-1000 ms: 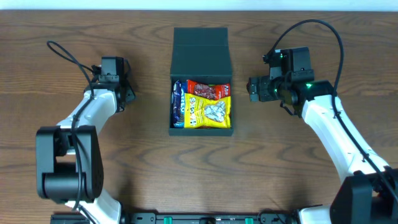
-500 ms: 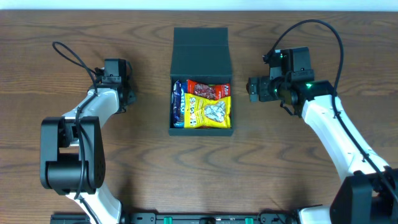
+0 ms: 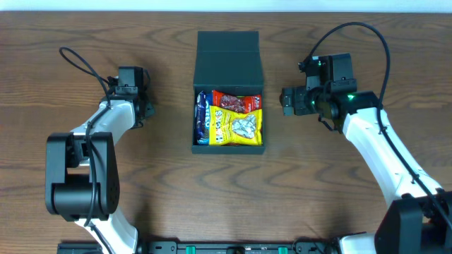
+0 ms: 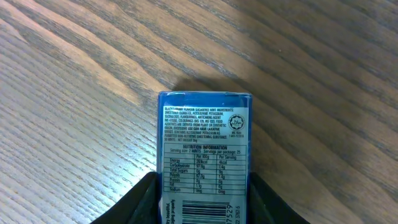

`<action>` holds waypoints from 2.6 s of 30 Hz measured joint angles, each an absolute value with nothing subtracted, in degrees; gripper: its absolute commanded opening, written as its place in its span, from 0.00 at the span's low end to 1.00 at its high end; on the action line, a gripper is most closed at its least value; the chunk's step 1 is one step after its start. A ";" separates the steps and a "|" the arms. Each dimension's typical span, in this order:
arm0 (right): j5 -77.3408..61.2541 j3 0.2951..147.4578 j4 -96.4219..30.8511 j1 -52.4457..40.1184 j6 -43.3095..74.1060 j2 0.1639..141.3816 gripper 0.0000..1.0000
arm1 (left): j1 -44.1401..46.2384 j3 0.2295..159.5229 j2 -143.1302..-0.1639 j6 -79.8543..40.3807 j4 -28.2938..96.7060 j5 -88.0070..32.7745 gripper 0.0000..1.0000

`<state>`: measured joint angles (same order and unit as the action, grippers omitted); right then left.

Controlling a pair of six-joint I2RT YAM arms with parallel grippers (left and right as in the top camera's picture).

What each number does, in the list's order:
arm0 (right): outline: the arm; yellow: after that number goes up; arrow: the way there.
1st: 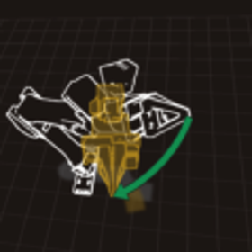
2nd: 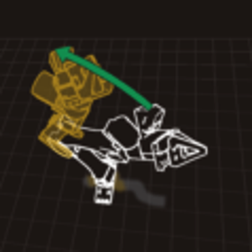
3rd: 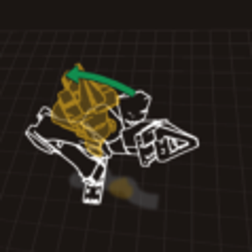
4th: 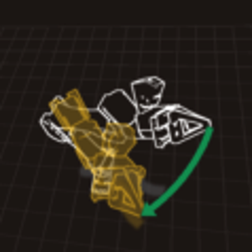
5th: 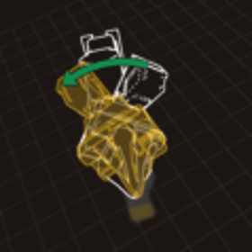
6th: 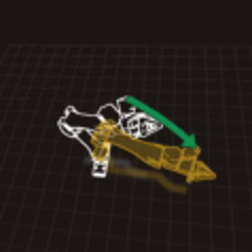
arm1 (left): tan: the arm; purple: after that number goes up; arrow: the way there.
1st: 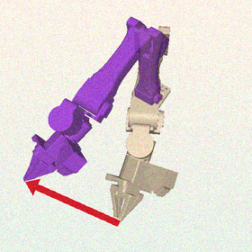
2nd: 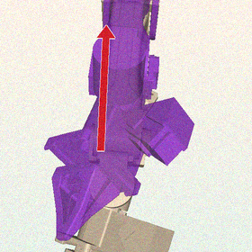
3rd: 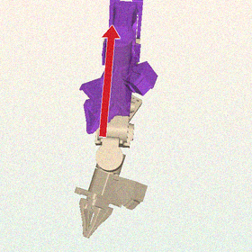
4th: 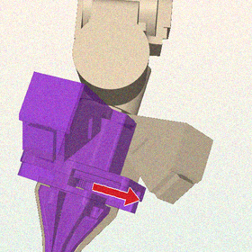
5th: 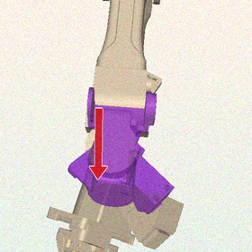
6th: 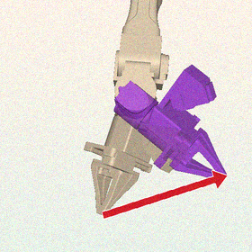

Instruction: Pack container

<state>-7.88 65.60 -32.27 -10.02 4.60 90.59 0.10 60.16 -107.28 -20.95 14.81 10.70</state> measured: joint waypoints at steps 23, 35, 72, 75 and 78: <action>-7.97 65.60 -31.68 -9.28 4.60 90.59 0.95 | 4.86 60.16 -85.80 -20.08 15.99 3.57 0.32; -7.88 65.60 -32.10 -5.32 4.60 90.59 0.96 | 22.70 60.16 -85.80 -6.92 9.74 1.96 0.31; -7.90 65.63 -31.77 -5.32 4.64 90.59 0.91 | 26.68 60.16 -95.90 44.93 -5.06 -5.32 0.71; -8.32 65.63 -29.95 -5.32 5.28 90.59 0.79 | 25.12 60.16 -95.90 39.20 -6.39 -4.89 0.58; -8.95 65.63 -27.97 -5.32 6.39 90.59 0.47 | 21.58 60.16 -95.90 31.09 -6.50 -4.43 0.52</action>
<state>-8.95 65.63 -27.97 -5.32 6.39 90.59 21.58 60.16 -95.90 31.09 -6.50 -4.43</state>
